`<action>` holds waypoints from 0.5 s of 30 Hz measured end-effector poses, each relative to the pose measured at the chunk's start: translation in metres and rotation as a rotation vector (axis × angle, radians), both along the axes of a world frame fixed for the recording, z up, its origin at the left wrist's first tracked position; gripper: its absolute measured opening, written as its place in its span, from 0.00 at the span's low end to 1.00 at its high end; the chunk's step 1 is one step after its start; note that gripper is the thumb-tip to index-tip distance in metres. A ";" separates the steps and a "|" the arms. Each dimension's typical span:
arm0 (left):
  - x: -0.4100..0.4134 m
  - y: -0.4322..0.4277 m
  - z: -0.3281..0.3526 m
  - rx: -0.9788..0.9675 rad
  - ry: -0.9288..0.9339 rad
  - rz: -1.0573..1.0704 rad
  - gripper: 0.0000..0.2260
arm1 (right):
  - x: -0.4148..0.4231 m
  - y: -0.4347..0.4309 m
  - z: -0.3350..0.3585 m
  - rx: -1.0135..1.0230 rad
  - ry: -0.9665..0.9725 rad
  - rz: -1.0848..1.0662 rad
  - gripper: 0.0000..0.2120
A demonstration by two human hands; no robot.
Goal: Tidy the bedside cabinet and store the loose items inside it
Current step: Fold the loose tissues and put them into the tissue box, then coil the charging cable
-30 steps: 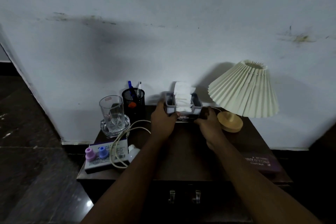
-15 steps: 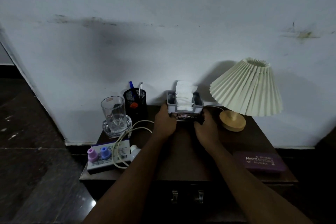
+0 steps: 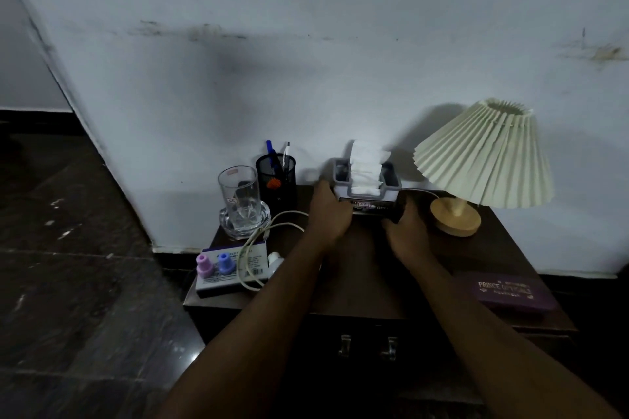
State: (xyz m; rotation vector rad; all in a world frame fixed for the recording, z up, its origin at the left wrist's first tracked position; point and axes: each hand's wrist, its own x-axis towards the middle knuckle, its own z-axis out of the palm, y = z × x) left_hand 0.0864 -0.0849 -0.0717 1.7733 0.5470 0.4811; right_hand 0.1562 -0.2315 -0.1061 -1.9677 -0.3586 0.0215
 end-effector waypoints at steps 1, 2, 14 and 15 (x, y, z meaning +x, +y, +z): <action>-0.008 -0.002 0.011 -0.027 -0.022 0.005 0.25 | -0.003 -0.001 0.003 -0.005 0.053 -0.011 0.27; -0.020 -0.004 0.026 -0.046 -0.041 0.011 0.27 | -0.005 0.001 0.006 0.007 0.137 -0.032 0.28; -0.186 0.039 0.070 0.371 0.046 0.219 0.06 | -0.106 0.007 0.041 -0.393 -0.187 0.524 0.12; -0.197 0.039 0.056 0.511 0.150 0.208 0.05 | -0.115 0.012 0.038 -0.458 -0.246 0.627 0.12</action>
